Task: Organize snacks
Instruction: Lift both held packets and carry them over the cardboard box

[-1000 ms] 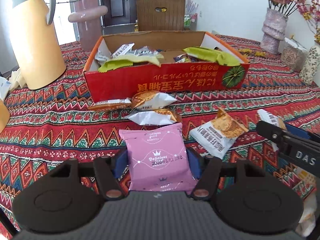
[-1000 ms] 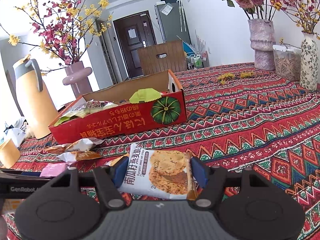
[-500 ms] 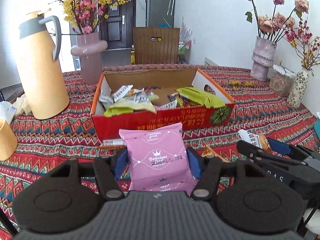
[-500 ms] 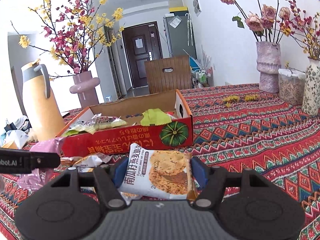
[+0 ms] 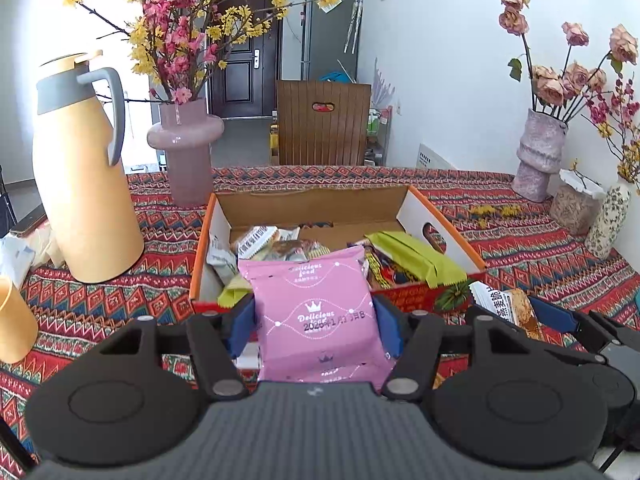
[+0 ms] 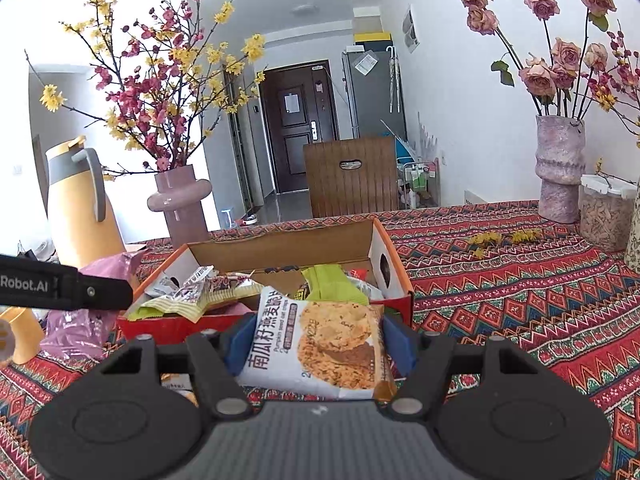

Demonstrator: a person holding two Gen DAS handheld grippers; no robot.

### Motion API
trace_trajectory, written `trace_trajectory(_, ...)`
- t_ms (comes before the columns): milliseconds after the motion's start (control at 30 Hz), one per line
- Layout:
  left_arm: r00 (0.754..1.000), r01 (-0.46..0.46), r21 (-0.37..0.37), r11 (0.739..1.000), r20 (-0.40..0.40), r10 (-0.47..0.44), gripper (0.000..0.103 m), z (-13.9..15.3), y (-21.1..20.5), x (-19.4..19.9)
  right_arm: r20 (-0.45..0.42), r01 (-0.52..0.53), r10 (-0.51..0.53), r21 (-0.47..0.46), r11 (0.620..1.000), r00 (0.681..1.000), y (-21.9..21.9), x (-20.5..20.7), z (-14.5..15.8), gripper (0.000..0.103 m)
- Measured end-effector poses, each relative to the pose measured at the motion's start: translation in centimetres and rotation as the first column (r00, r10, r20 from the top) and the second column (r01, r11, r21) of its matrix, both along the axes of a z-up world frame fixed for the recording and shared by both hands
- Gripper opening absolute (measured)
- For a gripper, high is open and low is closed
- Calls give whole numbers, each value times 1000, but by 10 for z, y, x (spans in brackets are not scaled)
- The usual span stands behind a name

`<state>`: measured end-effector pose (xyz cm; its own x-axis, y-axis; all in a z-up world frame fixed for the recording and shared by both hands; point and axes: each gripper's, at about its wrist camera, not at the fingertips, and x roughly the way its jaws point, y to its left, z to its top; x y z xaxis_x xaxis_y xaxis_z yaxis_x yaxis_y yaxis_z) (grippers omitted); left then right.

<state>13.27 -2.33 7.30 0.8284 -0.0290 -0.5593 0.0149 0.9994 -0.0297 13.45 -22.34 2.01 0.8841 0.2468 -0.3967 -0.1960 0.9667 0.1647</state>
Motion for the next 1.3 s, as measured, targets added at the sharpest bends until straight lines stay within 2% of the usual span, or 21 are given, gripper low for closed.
trace_trajectory(833,996,-86,-50,995,10,87,63,8,32,82,36,-55,58,-71,996,998,38,82,22,68)
trace_trajectory(1300,992,-124,-74,990,-15,123,63,-15,49,125,16,-69,71,-96,993,997,55,122,11,68)
